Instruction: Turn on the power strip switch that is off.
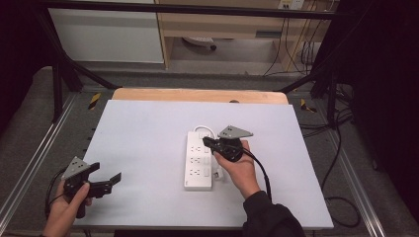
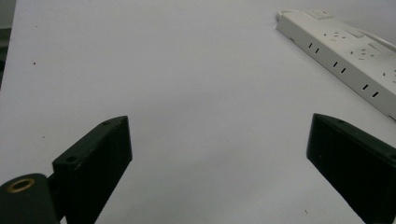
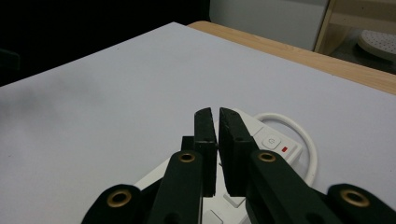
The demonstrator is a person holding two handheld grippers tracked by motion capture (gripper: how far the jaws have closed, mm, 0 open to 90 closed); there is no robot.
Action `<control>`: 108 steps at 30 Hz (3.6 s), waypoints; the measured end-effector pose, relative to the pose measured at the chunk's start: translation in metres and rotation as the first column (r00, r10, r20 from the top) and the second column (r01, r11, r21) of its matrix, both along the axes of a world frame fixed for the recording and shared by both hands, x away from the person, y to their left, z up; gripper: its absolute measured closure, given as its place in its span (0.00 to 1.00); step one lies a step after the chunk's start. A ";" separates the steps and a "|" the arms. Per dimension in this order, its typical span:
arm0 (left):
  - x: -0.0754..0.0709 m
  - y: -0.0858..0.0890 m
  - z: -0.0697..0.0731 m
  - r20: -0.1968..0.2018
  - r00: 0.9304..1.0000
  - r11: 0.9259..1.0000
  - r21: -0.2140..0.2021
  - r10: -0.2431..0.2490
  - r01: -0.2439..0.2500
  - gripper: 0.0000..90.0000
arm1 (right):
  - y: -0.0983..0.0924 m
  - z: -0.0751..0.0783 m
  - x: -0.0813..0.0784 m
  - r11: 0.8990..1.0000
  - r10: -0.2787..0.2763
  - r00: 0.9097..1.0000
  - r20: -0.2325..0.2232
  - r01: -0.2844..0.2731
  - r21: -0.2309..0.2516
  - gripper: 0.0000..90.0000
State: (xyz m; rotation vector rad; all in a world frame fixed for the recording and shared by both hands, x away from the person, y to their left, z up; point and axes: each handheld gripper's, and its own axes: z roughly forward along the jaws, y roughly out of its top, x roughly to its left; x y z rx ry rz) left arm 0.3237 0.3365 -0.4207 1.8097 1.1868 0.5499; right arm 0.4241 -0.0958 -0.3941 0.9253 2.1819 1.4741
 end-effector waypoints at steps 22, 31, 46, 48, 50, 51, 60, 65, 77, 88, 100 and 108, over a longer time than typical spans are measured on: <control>0.000 0.000 0.000 0.002 1.000 1.000 0.000 -0.003 0.003 0.08 | -0.001 -0.005 0.002 1.000 0.002 1.000 -0.006 -0.002 -0.012 1.00; 0.000 0.000 0.000 -0.001 1.000 1.000 0.003 -0.006 0.006 0.08 | -0.005 -0.015 0.002 1.000 -0.011 1.000 -0.026 0.010 -0.015 1.00; 0.000 0.000 0.000 -0.001 1.000 1.000 0.002 -0.006 0.006 0.08 | -0.005 -0.027 0.003 0.999 -0.013 0.999 -0.048 0.011 -0.044 1.00; 0.000 0.000 0.000 -0.001 1.000 1.000 0.002 -0.006 0.006 0.08 | -0.005 -0.030 0.003 0.999 -0.016 0.998 -0.060 0.013 -0.048 1.00; 0.000 -0.001 0.000 -0.001 1.000 1.000 0.003 -0.006 0.006 0.08 | -0.006 -0.034 0.002 0.998 -0.014 0.997 -0.070 0.010 -0.057 1.00; 0.000 -0.001 0.000 -0.002 1.000 1.000 0.002 -0.007 0.007 0.08 | -0.005 -0.035 0.002 0.998 -0.014 0.997 -0.073 0.010 -0.060 1.00; 0.000 -0.001 0.000 0.000 1.000 1.000 0.002 -0.005 0.005 0.08 | -0.001 -0.040 0.000 0.996 0.003 0.996 -0.093 -0.011 -0.084 1.00; 0.000 -0.001 0.000 0.001 1.000 1.000 0.002 -0.005 0.005 0.08 | 0.000 -0.043 -0.001 0.996 0.005 0.995 -0.100 -0.014 -0.090 1.00; 0.000 -0.001 0.000 0.001 1.000 1.000 0.002 -0.005 0.005 0.08 | -0.001 -0.047 0.000 0.994 0.004 0.993 -0.118 -0.017 -0.106 1.00; 0.000 -0.001 0.000 0.000 1.000 1.000 0.001 -0.006 0.006 0.08 | 0.001 -0.050 0.000 0.994 0.007 0.992 -0.126 -0.021 -0.108 1.00; 0.000 -0.001 0.000 -0.002 1.000 1.000 0.001 -0.008 0.008 0.08 | 0.001 -0.051 -0.001 0.994 0.008 0.993 -0.121 -0.021 -0.106 1.00; 0.000 -0.001 0.000 -0.002 1.000 1.000 0.004 -0.008 0.008 0.08 | 0.001 -0.051 0.000 0.995 0.013 0.992 -0.129 -0.025 -0.095 1.00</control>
